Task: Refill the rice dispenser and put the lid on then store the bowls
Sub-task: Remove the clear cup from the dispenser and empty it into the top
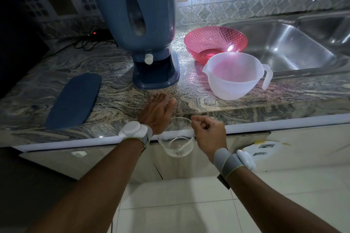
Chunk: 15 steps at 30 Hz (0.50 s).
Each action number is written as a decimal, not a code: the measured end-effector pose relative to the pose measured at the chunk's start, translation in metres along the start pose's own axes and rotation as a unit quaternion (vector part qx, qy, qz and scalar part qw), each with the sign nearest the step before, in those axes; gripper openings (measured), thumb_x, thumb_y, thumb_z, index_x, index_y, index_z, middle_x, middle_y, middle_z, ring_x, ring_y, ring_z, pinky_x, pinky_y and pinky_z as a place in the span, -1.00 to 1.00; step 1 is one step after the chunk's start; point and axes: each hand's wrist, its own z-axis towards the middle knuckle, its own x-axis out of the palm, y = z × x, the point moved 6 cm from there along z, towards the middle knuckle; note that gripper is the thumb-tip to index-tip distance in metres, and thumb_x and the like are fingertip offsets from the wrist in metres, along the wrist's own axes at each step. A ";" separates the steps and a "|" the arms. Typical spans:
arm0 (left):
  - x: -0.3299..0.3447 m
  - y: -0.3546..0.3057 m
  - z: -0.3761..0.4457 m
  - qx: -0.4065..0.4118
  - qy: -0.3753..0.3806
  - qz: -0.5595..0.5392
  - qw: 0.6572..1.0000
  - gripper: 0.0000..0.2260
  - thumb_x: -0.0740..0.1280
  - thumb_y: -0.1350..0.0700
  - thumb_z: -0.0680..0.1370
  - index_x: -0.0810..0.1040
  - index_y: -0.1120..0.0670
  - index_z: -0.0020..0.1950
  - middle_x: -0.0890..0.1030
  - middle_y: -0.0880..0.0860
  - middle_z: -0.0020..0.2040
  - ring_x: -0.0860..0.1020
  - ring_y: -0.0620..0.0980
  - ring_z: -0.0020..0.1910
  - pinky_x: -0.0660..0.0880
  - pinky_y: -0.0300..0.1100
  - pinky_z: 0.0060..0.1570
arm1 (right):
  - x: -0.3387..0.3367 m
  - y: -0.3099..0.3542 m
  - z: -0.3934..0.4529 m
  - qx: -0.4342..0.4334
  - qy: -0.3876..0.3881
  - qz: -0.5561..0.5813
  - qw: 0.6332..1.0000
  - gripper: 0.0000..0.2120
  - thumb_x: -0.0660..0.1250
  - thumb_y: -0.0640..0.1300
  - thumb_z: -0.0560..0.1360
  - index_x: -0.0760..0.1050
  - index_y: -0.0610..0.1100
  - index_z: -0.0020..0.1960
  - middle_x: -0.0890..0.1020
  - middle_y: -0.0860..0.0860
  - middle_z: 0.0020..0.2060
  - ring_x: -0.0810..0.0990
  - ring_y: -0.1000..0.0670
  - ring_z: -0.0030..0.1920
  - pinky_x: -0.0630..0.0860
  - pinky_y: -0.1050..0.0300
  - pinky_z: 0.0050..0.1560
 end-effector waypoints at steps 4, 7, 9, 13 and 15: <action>0.009 -0.005 -0.012 0.005 0.031 -0.011 0.999 -0.28 -0.19 -0.26 0.55 0.12 0.16 0.57 0.10 0.07 0.59 0.02 -0.05 0.58 -0.14 -0.05 0.57 | -0.002 0.001 -0.002 0.003 -0.008 0.003 1.000 -0.89 0.48 -0.10 0.44 0.70 -0.06 -0.05 0.53 0.00 -0.44 0.50 0.01 -0.39 0.57 0.01 -0.24; 0.010 -0.013 -0.023 0.019 0.035 -0.006 0.999 -0.31 -0.18 -0.23 0.57 0.11 0.16 0.57 0.11 0.07 0.59 0.02 -0.06 0.58 -0.13 -0.09 0.56 | -0.004 0.001 -0.004 0.006 -0.012 0.002 1.000 -0.88 0.48 -0.08 0.43 0.70 -0.06 -0.05 0.55 -0.03 -0.41 0.52 -0.01 -0.36 0.58 -0.03 -0.20; 0.010 -0.020 -0.031 0.029 0.040 -0.001 0.999 -0.34 -0.18 -0.20 0.59 0.12 0.15 0.57 0.11 0.08 0.58 0.02 -0.05 0.58 -0.10 -0.08 0.57 | -0.005 0.002 -0.004 0.008 -0.016 -0.001 1.000 -0.89 0.48 -0.10 0.43 0.70 -0.07 -0.06 0.55 -0.02 -0.42 0.53 -0.02 -0.36 0.58 -0.03 -0.19; 0.012 -0.033 -0.048 0.045 0.045 0.003 0.998 -0.40 -0.17 -0.16 0.63 0.12 0.15 0.57 0.11 0.08 0.58 0.01 -0.05 0.58 -0.04 -0.04 0.57 | -0.006 0.002 -0.005 0.017 -0.025 -0.001 1.000 -0.87 0.46 -0.11 0.42 0.71 -0.10 -0.07 0.54 0.03 -0.46 0.51 0.02 -0.40 0.53 0.06 -0.25; 0.013 -0.037 -0.056 0.048 0.049 -0.001 0.998 -0.36 -0.18 -0.19 0.60 0.12 0.15 0.57 0.12 0.07 0.58 0.01 -0.06 0.58 -0.02 -0.04 0.57 | -0.006 0.001 -0.006 0.018 -0.026 -0.003 1.000 -0.87 0.46 -0.09 0.42 0.71 -0.10 -0.06 0.55 0.05 -0.46 0.50 0.05 -0.41 0.50 0.12 -0.28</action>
